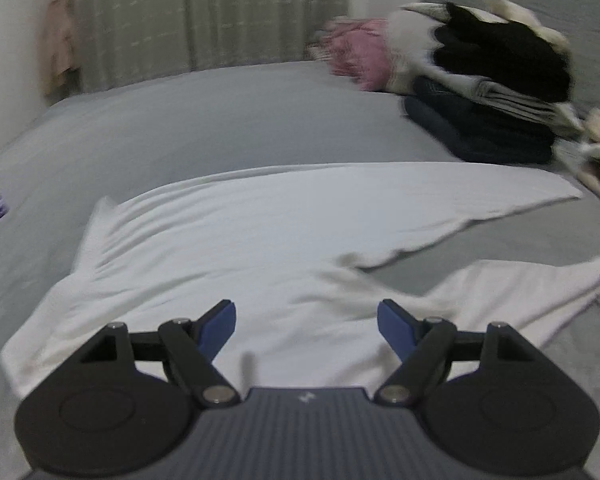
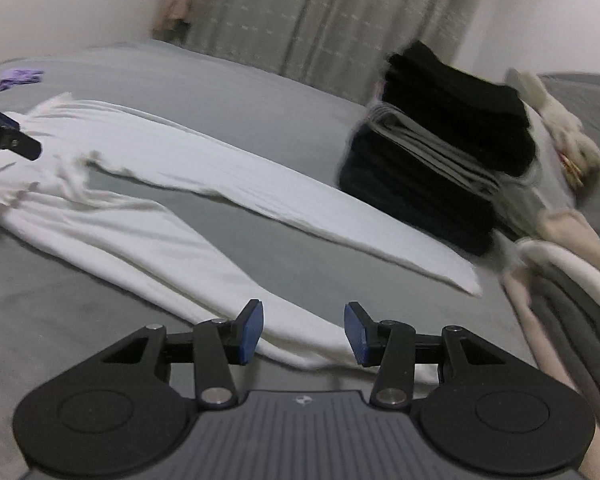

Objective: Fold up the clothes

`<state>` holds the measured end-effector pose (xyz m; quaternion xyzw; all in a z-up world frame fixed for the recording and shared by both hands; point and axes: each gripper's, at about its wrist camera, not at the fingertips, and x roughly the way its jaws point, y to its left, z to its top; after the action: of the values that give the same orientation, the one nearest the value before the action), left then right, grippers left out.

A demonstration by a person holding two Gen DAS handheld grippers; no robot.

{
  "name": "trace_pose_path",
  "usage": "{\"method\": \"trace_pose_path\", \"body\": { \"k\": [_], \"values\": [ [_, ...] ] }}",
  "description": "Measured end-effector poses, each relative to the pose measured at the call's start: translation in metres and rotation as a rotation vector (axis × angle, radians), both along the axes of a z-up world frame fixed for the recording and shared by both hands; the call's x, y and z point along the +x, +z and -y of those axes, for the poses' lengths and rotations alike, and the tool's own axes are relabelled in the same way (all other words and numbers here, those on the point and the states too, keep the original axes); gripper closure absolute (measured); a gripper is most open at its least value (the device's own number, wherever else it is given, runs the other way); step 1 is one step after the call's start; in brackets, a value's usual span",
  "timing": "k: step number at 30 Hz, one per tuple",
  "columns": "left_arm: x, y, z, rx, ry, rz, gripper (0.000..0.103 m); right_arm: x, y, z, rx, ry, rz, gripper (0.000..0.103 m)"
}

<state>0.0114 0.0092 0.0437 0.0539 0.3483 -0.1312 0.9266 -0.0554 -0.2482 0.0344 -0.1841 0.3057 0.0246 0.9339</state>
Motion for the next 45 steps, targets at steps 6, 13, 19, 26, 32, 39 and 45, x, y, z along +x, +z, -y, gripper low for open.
{"method": "trace_pose_path", "body": {
  "k": [6, 13, 19, 26, 32, 39, 45],
  "values": [
    [-0.002, -0.008, 0.051, 0.029, -0.140, 0.017, 0.026, -0.006, 0.003, 0.037, -0.025, -0.053, -0.030, 0.059],
    [-0.009, -0.027, 0.094, 0.083, -0.282, 0.028, 0.031, 0.002, -0.003, 0.064, -0.037, -0.050, -0.114, 0.064],
    [-0.003, -0.030, 0.097, 0.037, -0.308, 0.010, 0.083, 0.017, -0.008, 0.074, 0.023, -0.033, -0.176, 0.100],
    [0.002, -0.021, 0.082, -0.038, -0.243, 0.056, 0.094, 0.028, 0.012, 0.080, 0.094, -0.082, -0.128, 0.101],
    [0.015, -0.017, 0.070, -0.043, -0.134, 0.086, 0.095, 0.051, 0.019, 0.091, 0.158, -0.174, -0.092, 0.101],
    [0.025, -0.016, 0.059, -0.099, -0.127, 0.035, 0.070, 0.050, 0.024, 0.109, 0.230, -0.226, -0.065, 0.097],
    [0.014, -0.015, 0.067, -0.128, -0.220, 0.004, 0.049, 0.020, 0.015, 0.102, 0.120, -0.109, -0.088, 0.069]
  ]
}}
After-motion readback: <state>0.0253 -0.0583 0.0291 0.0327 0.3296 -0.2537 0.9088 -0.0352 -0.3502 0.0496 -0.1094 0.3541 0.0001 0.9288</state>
